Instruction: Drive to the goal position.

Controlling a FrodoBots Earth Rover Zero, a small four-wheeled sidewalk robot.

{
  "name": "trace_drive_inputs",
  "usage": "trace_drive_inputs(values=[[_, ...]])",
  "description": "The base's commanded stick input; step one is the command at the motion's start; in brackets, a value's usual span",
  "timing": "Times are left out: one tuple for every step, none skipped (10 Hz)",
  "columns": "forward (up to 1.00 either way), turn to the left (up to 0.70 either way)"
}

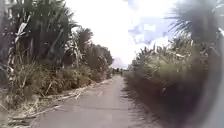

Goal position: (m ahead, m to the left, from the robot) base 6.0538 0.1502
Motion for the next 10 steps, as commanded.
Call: trace_drive_inputs(values=[[0.70, -0.04], [0.70, -0.04], [0.70, -0.04], [0.70, -0.04], [0.70, -0.04], [0.70, -0.06], [0.70, -0.06], [0.70, -0.07], [0.70, -0.07], [0.70, -0.07]])
